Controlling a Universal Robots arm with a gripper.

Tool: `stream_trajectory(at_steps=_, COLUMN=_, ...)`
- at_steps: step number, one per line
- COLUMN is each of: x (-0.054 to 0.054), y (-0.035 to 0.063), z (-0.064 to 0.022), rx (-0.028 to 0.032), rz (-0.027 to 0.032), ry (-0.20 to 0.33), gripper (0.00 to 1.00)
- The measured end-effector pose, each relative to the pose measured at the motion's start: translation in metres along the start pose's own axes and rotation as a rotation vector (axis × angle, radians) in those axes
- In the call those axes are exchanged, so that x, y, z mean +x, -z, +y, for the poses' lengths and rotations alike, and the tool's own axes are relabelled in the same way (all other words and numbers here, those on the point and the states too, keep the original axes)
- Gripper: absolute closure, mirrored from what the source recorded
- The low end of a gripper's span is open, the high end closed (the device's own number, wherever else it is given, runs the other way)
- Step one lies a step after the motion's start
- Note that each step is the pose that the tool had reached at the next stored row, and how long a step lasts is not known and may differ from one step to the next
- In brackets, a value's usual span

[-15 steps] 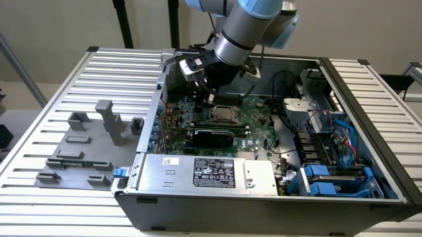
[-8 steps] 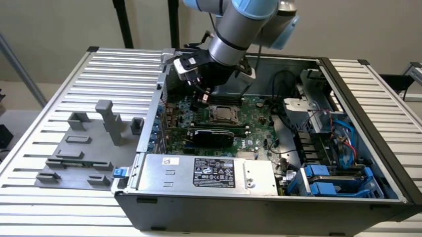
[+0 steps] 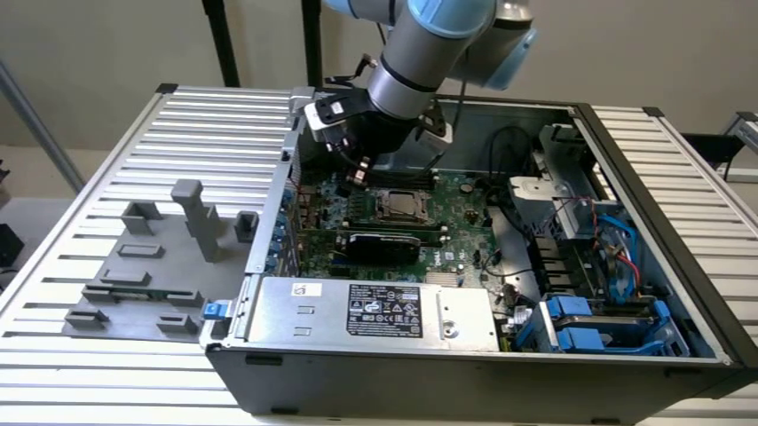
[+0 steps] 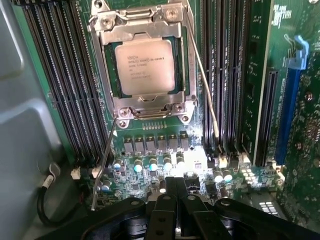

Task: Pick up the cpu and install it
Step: 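Install the first cpu locking lever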

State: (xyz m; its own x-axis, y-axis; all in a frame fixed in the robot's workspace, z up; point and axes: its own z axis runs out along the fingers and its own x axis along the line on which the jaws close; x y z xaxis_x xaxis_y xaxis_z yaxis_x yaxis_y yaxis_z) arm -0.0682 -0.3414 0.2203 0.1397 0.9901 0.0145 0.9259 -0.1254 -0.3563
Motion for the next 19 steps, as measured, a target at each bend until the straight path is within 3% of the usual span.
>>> stream_trajectory(at_steps=2, x=-0.0006, y=-0.0013, z=-0.0034, rx=0.001, rz=0.0089, ry=-0.002, gripper=0.89)
stream_trajectory(at_steps=3, x=-0.0007, y=-0.0015, z=-0.004, rx=0.0012, rz=0.0099, ry=-0.002, gripper=0.89)
stream_trajectory(at_steps=19, x=-0.0008, y=-0.0016, z=-0.0042, rx=0.0012, rz=0.0099, ry=-0.002, gripper=0.89)
